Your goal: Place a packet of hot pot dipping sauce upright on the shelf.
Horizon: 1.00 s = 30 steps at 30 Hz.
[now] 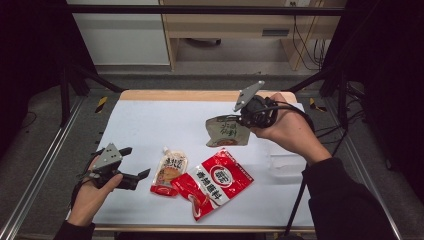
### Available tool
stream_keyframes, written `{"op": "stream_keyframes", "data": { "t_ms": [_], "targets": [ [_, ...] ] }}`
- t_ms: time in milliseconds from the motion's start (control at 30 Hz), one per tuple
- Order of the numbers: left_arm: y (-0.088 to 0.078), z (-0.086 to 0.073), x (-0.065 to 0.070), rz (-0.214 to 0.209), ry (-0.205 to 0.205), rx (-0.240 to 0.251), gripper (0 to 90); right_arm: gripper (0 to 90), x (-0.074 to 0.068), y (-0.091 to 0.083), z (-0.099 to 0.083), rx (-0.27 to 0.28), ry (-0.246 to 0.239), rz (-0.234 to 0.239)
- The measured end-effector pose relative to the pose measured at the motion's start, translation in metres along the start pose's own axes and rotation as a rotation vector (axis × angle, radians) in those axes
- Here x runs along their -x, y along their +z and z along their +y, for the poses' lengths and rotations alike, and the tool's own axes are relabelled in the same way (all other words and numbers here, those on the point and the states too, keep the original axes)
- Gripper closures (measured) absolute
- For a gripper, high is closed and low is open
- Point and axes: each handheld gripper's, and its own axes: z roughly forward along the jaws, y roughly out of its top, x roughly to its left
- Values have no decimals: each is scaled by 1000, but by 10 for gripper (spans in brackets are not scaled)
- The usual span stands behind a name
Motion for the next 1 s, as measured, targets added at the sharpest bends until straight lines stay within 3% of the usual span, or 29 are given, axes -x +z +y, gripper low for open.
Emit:
{"op": "stream_keyframes", "data": {
  "t_ms": [300,500,767,1000],
  "targets": [
    [-6,-30,-20,55,-70,9,40,900,15,-11,-18,-13,32,-19],
    [-9,-41,-24,94,-93,8,41,900,20,-25,-38,-7,58,-55],
    [-11,-45,-27,118,-120,23,41,900,26,-50,-71,1,118,-95],
    [-11,-46,-29,125,-118,13,40,900,30,-67,-97,-1,159,-138]
  ]
}}
